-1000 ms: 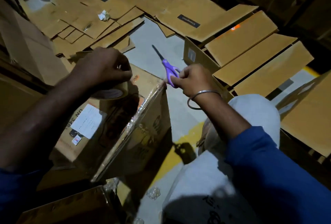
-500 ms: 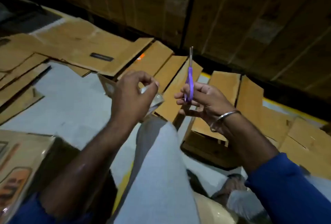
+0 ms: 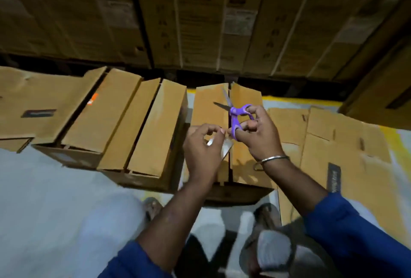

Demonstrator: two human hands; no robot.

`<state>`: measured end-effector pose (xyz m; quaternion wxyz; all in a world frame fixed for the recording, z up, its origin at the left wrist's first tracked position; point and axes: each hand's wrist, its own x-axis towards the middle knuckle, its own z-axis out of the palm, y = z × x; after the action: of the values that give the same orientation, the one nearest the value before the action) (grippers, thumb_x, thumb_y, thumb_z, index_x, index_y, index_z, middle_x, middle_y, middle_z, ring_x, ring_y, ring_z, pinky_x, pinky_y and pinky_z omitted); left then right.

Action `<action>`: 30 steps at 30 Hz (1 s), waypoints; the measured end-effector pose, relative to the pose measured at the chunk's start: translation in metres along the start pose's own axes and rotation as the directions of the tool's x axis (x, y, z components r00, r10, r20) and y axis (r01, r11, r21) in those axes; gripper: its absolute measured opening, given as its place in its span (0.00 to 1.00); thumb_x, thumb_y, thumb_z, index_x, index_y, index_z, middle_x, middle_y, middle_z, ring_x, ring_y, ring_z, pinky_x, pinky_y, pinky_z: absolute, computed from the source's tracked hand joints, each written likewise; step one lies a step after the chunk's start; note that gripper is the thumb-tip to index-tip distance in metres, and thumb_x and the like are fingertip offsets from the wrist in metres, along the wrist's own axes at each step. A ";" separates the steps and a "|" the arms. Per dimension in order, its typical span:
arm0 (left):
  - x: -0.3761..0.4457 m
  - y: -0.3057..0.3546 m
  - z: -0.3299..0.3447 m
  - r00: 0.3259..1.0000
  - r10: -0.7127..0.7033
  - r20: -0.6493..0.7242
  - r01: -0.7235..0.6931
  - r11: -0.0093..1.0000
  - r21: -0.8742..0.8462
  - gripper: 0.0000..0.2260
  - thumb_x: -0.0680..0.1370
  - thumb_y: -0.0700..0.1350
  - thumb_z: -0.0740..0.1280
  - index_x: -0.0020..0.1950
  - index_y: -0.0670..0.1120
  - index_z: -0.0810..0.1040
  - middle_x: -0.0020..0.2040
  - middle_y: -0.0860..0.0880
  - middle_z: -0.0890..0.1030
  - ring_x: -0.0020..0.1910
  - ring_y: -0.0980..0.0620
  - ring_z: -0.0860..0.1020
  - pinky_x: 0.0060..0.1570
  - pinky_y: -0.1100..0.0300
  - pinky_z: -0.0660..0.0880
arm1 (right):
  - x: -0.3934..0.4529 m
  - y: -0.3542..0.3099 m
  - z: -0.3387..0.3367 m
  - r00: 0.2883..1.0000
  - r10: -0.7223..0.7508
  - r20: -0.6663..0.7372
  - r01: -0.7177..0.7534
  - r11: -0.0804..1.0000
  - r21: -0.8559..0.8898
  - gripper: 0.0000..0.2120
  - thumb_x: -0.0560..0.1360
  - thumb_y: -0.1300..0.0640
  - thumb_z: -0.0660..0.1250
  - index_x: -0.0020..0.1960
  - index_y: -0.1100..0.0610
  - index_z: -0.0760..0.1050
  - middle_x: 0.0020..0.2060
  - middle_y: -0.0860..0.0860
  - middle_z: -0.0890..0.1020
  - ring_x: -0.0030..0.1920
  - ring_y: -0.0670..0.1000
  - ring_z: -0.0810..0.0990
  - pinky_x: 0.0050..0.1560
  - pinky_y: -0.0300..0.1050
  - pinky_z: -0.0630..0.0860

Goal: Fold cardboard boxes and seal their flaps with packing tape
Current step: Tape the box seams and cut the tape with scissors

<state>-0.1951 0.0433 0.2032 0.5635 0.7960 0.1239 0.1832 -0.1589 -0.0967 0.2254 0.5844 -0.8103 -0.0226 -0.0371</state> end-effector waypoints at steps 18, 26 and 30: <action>0.017 -0.033 0.059 0.963 -0.265 0.044 0.269 0.941 -0.208 0.02 0.78 0.49 0.73 0.46 0.54 0.84 0.46 0.54 0.85 0.47 0.47 0.81 0.43 0.51 0.75 | 0.051 0.057 -0.007 0.990 -0.016 0.143 0.030 0.995 -0.096 0.23 0.73 0.67 0.72 0.61 0.50 0.68 0.33 0.45 0.83 0.33 0.44 0.78 0.37 0.38 0.74; -0.007 -0.042 0.066 0.895 -0.182 0.407 0.220 0.974 -0.047 0.31 0.77 0.50 0.75 0.75 0.62 0.64 0.52 0.50 0.86 0.48 0.54 0.85 0.47 0.55 0.81 | 0.061 0.073 -0.017 0.999 0.037 0.017 -0.036 0.995 -0.090 0.21 0.72 0.67 0.70 0.61 0.55 0.71 0.32 0.51 0.83 0.30 0.47 0.77 0.37 0.43 0.73; -0.011 -0.068 0.069 0.866 -0.244 0.436 0.221 0.970 0.102 0.36 0.74 0.55 0.76 0.75 0.62 0.61 0.54 0.54 0.86 0.50 0.57 0.85 0.52 0.52 0.82 | 0.062 0.088 -0.017 0.995 0.105 0.002 -0.103 0.984 -0.146 0.22 0.72 0.68 0.70 0.63 0.55 0.71 0.33 0.50 0.83 0.30 0.44 0.76 0.33 0.37 0.71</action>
<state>-0.1744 0.0027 0.1167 0.5750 0.8095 0.0912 -0.0760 -0.0903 -0.1413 0.1530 0.5246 -0.8511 0.0196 -0.0043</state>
